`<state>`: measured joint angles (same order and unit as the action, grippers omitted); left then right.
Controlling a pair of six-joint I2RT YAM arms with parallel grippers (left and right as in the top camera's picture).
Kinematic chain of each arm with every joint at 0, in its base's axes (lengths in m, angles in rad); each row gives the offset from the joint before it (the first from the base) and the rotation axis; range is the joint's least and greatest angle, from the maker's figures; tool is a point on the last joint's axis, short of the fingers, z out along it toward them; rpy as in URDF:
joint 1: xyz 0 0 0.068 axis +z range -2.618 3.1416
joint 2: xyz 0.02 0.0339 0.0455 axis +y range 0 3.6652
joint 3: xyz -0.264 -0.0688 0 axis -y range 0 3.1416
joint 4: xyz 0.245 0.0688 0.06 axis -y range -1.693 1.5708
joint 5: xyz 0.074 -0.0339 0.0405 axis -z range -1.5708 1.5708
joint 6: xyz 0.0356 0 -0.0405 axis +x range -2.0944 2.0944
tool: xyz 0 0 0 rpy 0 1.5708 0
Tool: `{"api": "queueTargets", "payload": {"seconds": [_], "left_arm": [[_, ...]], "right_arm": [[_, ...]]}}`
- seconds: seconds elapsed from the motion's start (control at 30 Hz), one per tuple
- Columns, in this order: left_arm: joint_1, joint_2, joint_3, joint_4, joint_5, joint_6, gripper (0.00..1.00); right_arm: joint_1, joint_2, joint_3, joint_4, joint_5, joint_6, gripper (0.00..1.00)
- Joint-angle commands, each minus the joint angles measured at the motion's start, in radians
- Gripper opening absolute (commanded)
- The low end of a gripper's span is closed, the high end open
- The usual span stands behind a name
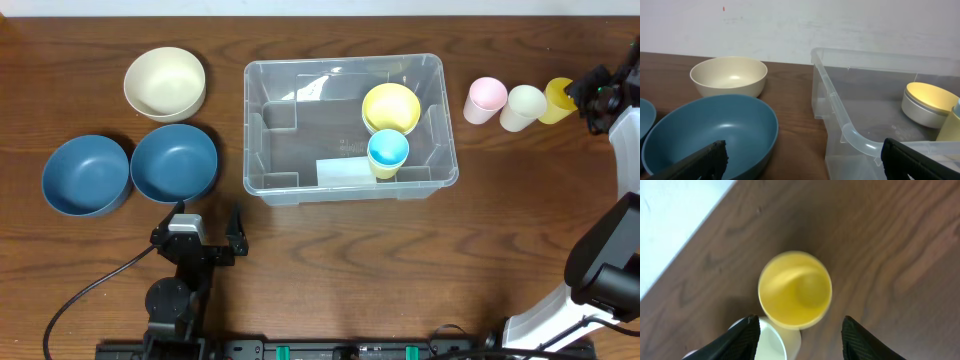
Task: Pack container
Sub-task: 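Move the right gripper to the far-right yellow cup and grasp it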
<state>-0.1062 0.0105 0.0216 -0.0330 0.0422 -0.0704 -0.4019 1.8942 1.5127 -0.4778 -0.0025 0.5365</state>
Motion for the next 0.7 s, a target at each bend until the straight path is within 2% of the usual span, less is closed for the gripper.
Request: {"api": "queueTargets", "payload": {"seconds": [0.0, 0.23, 0.43, 0.47, 0.53, 0.6, 0.67], "left_arm": [[0.005, -0.005, -0.018, -0.038, -0.020, 0.013, 0.98], [0.005, -0.005, -0.018, -0.038, -0.020, 0.014, 0.98], [0.005, -0.005, -0.018, -0.038, -0.020, 0.013, 0.98], [0.005, -0.005, -0.018, -0.038, -0.020, 0.013, 0.98], [0.005, -0.005, -0.018, -0.038, -0.020, 0.013, 0.98], [0.005, -0.005, -0.018, -0.037, -0.020, 0.013, 0.98], [0.005, -0.005, -0.018, -0.038, -0.020, 0.013, 0.98]], "right_arm": [[-0.005, 0.045, 0.011, 0.025, 0.040, -0.014, 0.54], [-0.005, 0.152, 0.011, 0.048, 0.039, -0.010, 0.51], [-0.005, 0.174, 0.011, 0.050, 0.056, -0.010, 0.49], [-0.005, 0.175, 0.011, 0.047, 0.059, -0.011, 0.45], [-0.005, 0.177, 0.011, 0.042, 0.061, -0.014, 0.29], [-0.005, 0.187, 0.011, 0.032, 0.069, -0.014, 0.21], [-0.005, 0.201, 0.011, 0.024, 0.077, -0.014, 0.07]]}}
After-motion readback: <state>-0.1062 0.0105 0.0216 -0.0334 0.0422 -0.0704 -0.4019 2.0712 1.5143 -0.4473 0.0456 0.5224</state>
